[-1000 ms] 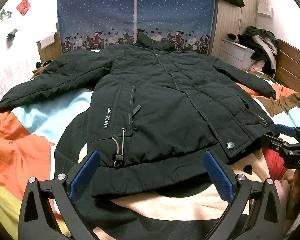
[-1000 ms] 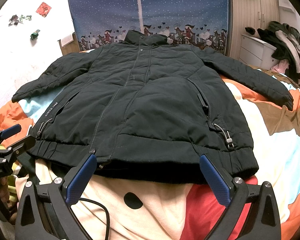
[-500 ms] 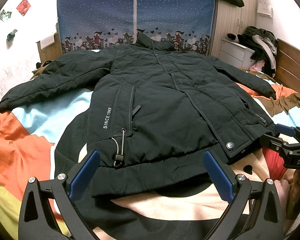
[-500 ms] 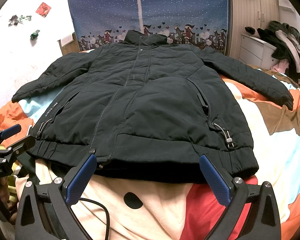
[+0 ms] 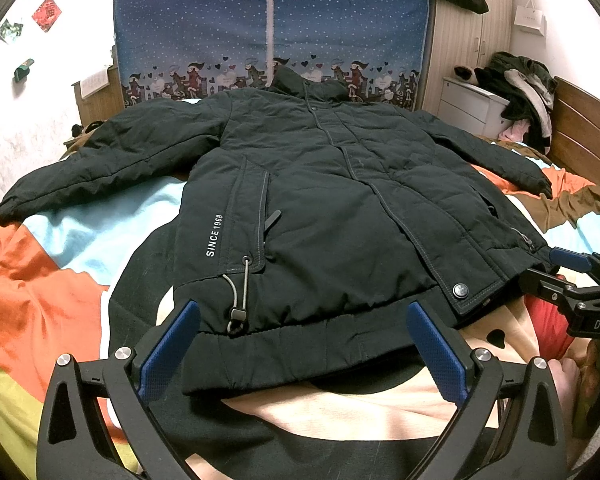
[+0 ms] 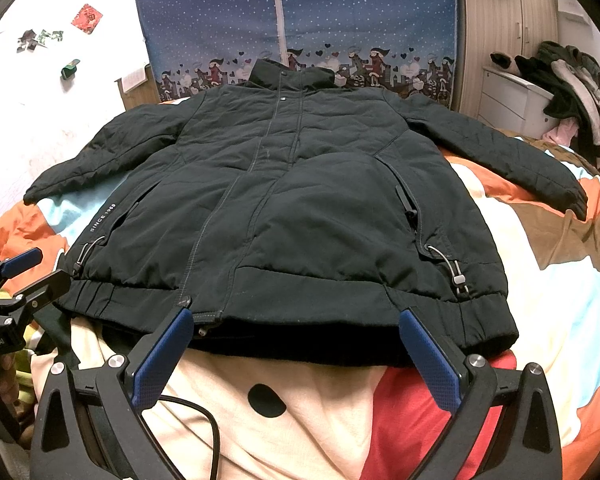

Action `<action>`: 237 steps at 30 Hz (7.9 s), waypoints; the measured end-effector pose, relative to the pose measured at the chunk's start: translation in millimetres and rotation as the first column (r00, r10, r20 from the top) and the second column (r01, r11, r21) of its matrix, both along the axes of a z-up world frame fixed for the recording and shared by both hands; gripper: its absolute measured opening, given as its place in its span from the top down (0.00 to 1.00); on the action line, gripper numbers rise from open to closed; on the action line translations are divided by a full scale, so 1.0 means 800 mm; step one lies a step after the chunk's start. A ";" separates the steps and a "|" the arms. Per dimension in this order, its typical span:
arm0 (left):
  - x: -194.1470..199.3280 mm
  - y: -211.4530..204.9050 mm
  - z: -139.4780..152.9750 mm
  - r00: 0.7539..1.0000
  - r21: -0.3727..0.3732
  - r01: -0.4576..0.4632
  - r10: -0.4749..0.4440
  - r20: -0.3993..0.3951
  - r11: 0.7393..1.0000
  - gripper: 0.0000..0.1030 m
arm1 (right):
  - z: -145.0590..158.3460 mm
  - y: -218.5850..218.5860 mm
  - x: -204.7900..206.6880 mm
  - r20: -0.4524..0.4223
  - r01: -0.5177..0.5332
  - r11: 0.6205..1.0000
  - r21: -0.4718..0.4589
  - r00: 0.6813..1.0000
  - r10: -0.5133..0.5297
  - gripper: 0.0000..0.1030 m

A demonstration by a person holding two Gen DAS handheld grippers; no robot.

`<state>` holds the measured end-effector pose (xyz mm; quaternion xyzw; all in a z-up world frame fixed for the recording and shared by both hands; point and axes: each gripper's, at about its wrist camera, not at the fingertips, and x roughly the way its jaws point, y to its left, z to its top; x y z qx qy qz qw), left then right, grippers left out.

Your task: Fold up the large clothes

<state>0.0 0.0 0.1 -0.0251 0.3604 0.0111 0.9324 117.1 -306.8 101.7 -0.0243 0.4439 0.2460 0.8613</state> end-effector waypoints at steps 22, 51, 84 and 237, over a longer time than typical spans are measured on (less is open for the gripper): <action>0.010 0.015 0.004 0.999 -0.040 -0.048 0.048 -0.012 0.998 0.02 | 0.008 0.006 0.004 0.016 -0.011 1.000 0.009 1.000 0.011 0.00; 0.247 0.018 0.120 0.991 0.178 0.087 -0.068 -0.112 0.980 0.02 | 0.119 0.116 0.212 -0.020 -0.273 0.928 -0.253 0.961 0.277 0.00; 0.639 -0.159 -0.020 0.985 -0.001 0.155 -0.155 -0.073 0.988 0.02 | -0.089 -0.272 0.456 -0.223 0.536 0.839 -0.095 0.810 -0.542 0.00; 0.271 0.311 0.054 0.881 -0.224 -0.474 0.458 -0.122 0.852 0.19 | -0.039 0.243 0.426 0.075 -0.188 0.981 -0.042 0.979 0.191 0.03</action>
